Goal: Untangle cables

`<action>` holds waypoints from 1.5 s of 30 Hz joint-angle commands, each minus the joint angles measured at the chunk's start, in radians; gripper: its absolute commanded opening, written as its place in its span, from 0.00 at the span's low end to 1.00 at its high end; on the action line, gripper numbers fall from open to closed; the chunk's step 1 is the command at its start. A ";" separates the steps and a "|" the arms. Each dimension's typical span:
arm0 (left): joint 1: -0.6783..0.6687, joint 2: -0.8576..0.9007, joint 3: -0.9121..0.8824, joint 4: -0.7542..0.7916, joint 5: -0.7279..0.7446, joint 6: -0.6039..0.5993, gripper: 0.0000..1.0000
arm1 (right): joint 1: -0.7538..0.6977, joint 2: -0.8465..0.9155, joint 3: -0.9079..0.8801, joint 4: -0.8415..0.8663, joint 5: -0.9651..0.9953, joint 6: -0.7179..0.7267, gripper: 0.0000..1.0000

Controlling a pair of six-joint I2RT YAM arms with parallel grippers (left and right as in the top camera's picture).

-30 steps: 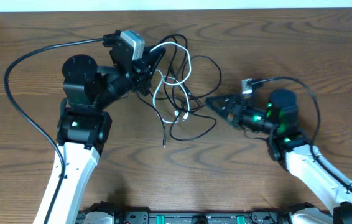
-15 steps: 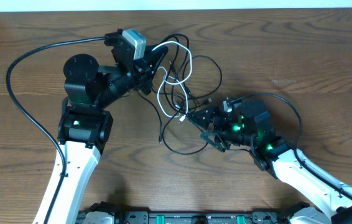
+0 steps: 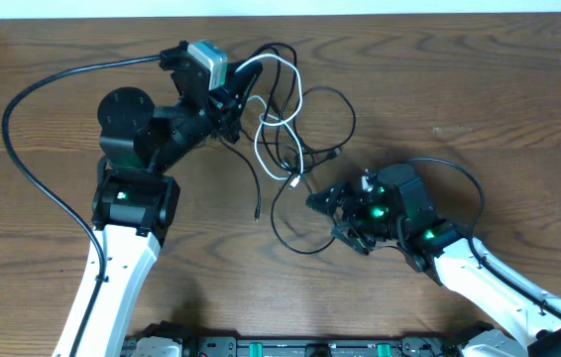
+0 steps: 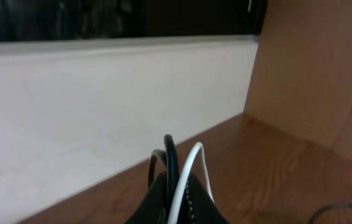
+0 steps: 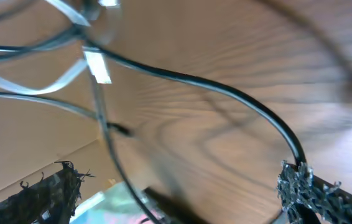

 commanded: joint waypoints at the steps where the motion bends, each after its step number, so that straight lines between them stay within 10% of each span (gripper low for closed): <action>1: -0.002 -0.004 0.024 0.066 -0.005 -0.040 0.07 | 0.021 0.005 0.004 -0.055 0.135 -0.098 0.99; 22: 0.056 -0.006 0.024 0.385 -0.006 -0.171 0.07 | -0.082 0.006 0.004 -0.267 0.461 -0.212 0.89; 45: 0.693 -0.006 0.024 0.246 0.021 -0.309 0.07 | -0.969 0.004 0.004 -0.242 0.253 -0.432 0.88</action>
